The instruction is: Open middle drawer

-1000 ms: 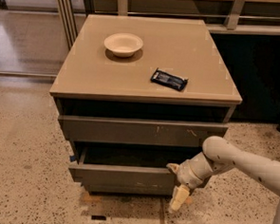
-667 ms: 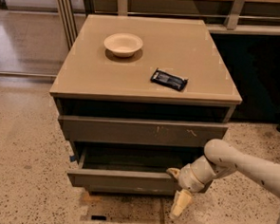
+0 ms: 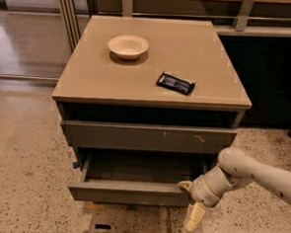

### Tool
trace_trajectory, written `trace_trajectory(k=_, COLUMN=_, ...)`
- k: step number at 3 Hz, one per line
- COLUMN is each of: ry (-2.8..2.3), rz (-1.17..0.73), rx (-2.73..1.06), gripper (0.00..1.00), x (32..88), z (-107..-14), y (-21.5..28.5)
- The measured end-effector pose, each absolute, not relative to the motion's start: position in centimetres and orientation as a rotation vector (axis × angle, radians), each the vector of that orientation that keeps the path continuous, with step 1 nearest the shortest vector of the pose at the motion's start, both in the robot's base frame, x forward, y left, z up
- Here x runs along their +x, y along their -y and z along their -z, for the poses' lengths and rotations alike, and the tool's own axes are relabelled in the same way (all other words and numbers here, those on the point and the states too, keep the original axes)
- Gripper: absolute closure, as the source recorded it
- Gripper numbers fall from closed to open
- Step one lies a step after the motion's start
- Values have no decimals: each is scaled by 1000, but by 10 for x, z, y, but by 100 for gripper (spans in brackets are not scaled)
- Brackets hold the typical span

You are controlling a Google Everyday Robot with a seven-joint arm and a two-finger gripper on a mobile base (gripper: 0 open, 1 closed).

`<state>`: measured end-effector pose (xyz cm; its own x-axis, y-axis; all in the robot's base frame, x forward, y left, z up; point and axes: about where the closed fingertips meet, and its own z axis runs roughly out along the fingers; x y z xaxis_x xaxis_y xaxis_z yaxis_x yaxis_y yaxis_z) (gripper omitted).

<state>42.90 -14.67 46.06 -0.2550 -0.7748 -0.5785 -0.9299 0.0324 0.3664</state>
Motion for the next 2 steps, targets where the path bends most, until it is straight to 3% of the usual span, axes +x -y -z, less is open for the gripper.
trace_trajectory(k=2, ry=-2117, rz=-1073, rx=-1774, gripper=0, x=406, z=-478, y=156)
